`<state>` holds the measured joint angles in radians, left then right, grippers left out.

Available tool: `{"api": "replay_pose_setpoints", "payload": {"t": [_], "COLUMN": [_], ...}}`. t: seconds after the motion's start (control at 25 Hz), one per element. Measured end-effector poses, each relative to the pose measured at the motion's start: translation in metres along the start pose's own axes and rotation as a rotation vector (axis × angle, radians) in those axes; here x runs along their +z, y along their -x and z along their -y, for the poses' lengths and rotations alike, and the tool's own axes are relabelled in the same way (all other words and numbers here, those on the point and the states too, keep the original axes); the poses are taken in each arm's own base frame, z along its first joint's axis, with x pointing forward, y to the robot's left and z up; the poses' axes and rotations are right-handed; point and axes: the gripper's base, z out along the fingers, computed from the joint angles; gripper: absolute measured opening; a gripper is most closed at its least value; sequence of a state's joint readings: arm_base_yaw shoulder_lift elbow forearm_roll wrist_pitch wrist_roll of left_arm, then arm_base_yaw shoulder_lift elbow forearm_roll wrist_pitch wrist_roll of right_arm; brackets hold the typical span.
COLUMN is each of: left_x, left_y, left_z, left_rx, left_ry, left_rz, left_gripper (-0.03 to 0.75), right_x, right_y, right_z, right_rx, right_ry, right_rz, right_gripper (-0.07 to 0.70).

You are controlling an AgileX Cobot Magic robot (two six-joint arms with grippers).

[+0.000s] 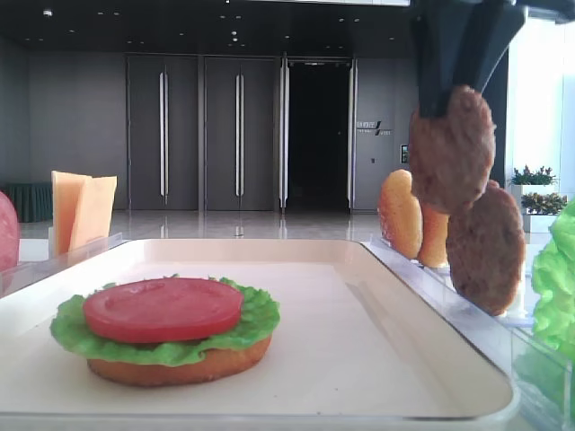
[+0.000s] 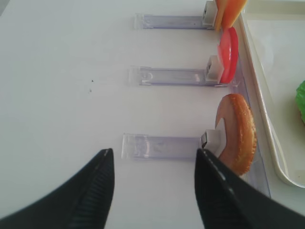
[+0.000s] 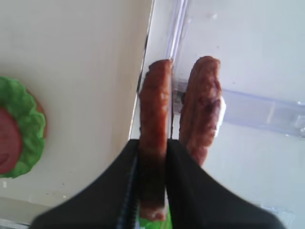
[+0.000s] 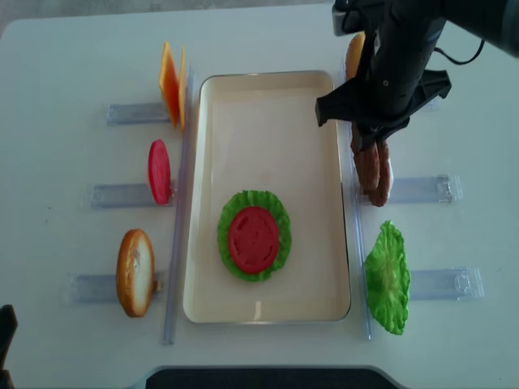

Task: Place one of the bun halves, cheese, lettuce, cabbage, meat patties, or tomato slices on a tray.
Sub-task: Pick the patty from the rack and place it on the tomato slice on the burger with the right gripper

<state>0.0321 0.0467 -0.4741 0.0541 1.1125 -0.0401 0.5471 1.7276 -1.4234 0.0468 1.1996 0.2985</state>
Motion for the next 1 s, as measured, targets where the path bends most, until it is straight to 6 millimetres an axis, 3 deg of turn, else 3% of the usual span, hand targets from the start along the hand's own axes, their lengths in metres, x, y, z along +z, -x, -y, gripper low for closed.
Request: {"api": "replay_pose_setpoints", "payload": {"t": [0.24, 0.44, 0.56, 0.8, 1.0], "left_x": [0.0, 0.0, 0.0, 0.0, 0.0], "left_y": [0.0, 0.0, 0.0, 0.0, 0.0], "left_z": [0.0, 0.0, 0.0, 0.0, 0.0], "left_rx": [0.0, 0.0, 0.0, 0.0, 0.0], "left_ry": [0.0, 0.0, 0.0, 0.0, 0.0], "left_rz": [0.0, 0.0, 0.0, 0.0, 0.0], "left_gripper": [0.412, 0.412, 0.412, 0.412, 0.412], "right_x": [-0.043, -0.059, -0.061, -0.058, -0.05], "right_y": [-0.016, -0.03, -0.054, -0.123, -0.147], "right_z": [0.002, -0.009, -0.021, -0.043, -0.062], "right_rx": [0.004, -0.021, -0.046, -0.123, -0.171], "right_ry": [0.047, 0.103, 0.122, 0.256, 0.403], "right_rz": [0.093, 0.117, 0.098, 0.072, 0.117], "right_gripper": [0.116, 0.116, 0.116, 0.116, 0.115]}}
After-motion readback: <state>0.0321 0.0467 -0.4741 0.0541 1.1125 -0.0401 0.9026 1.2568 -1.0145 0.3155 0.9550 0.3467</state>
